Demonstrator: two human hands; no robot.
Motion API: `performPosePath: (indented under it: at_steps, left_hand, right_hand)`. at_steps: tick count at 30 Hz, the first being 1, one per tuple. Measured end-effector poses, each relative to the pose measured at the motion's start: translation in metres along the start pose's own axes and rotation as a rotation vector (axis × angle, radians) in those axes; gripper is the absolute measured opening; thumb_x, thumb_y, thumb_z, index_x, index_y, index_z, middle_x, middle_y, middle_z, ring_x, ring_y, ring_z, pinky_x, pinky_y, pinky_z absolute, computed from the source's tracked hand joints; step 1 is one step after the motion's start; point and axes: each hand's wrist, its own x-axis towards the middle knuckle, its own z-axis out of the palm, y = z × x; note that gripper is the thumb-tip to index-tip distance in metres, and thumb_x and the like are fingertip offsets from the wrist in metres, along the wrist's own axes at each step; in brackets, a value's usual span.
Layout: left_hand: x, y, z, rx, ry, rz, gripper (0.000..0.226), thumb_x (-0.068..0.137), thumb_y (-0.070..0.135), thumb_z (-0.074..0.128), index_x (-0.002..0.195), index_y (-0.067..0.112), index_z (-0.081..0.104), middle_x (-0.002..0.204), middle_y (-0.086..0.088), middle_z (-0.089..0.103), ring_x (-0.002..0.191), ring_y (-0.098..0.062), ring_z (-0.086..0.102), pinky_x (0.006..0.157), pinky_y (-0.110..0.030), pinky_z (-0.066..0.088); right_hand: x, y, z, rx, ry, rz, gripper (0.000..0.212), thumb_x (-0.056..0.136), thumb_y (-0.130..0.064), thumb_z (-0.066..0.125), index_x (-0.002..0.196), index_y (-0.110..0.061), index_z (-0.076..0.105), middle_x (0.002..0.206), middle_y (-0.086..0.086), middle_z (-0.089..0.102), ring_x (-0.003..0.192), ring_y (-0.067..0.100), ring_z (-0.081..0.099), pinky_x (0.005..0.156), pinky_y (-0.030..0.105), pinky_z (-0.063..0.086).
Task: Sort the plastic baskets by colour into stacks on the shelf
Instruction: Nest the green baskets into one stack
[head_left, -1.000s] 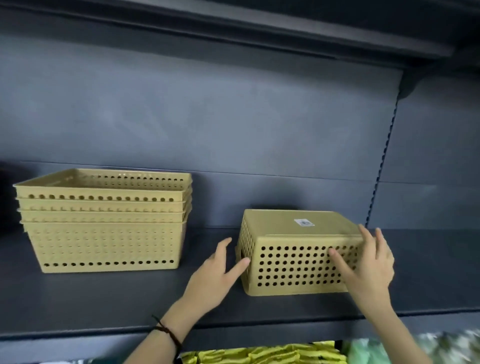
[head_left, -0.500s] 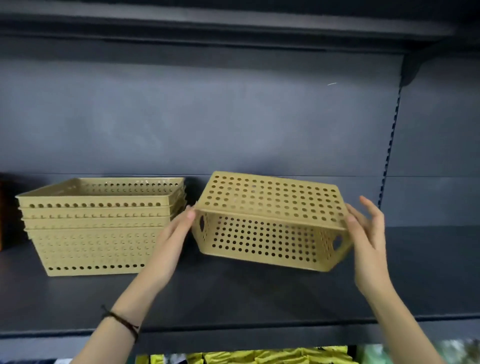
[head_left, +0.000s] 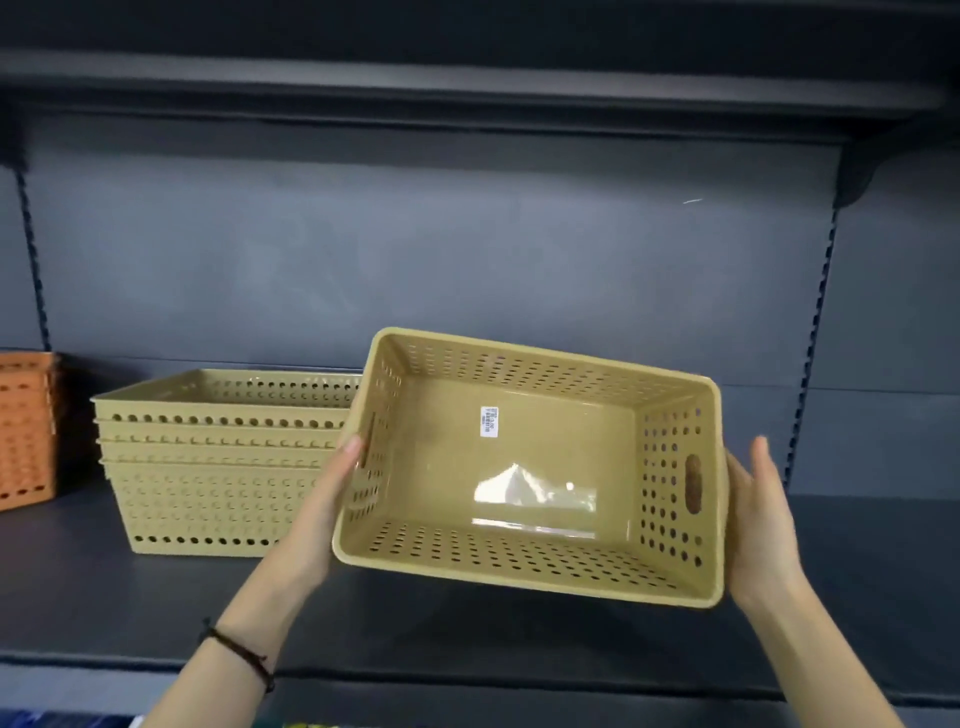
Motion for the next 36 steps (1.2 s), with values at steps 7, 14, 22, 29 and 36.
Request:
performPosePath:
  at_steps: [7, 14, 22, 29, 36]
  left_hand:
    - [0.013, 0.061, -0.01, -0.191, 0.291, 0.055, 0.054, 0.097, 0.054, 0.03, 0.1, 0.029, 0.078, 0.108, 0.004, 0.075, 0.101, -0.015, 0.069, 0.088, -0.036, 0.049]
    - [0.005, 0.101, -0.083, 0.094, 0.213, 0.417, 0.083, 0.067, 0.076, 0.059, 0.14, 0.038, 0.045, 0.151, 0.011, 0.044, 0.138, -0.007, 0.041, 0.113, -0.044, 0.032]
    - [0.035, 0.141, -0.179, 0.203, 0.335, 0.395, 0.072, 0.073, 0.062, 0.065, 0.136, 0.045, 0.035, 0.106, 0.044, 0.052, 0.103, 0.012, 0.061, 0.08, -0.016, 0.05]
    - [0.065, 0.112, -0.237, 0.262, 0.399, 0.228, 0.041, 0.102, 0.031, 0.037, 0.142, 0.023, 0.042, 0.092, 0.029, 0.068, 0.083, 0.014, 0.066, 0.071, -0.012, 0.052]
    - [0.095, 0.107, -0.264, 0.295, 0.292, 0.13, 0.036, 0.099, 0.043, 0.039, 0.13, 0.027, 0.049, 0.115, 0.007, 0.062, 0.103, -0.003, 0.062, 0.085, -0.023, 0.05]
  right_hand:
    - [0.011, -0.005, 0.064, 0.193, -0.159, -0.257, 0.074, 0.047, -0.078, 0.069, 0.105, -0.032, 0.075, 0.112, -0.006, 0.073, 0.106, 0.013, 0.067, 0.081, 0.03, 0.057]
    - [0.036, -0.013, 0.164, 0.367, -0.139, -0.266, 0.055, 0.094, -0.057, 0.034, 0.139, -0.03, 0.049, 0.136, -0.001, 0.06, 0.121, 0.014, 0.059, 0.11, 0.045, 0.038]
    - [0.06, -0.008, 0.277, 0.202, -0.211, -0.374, 0.049, 0.101, -0.042, 0.024, 0.142, -0.022, 0.042, 0.113, -0.02, 0.061, 0.1, -0.008, 0.063, 0.085, 0.018, 0.05]
    - [0.086, 0.024, 0.322, 0.009, -0.068, -0.204, 0.03, 0.099, -0.048, 0.034, 0.114, -0.035, 0.055, 0.101, -0.016, 0.061, 0.086, -0.007, 0.059, 0.075, 0.023, 0.047]
    - [0.096, 0.025, 0.339, -0.139, 0.088, -0.14, 0.046, 0.098, -0.053, 0.028, 0.126, -0.027, 0.054, 0.102, -0.012, 0.063, 0.086, 0.005, 0.06, 0.085, 0.031, 0.05]
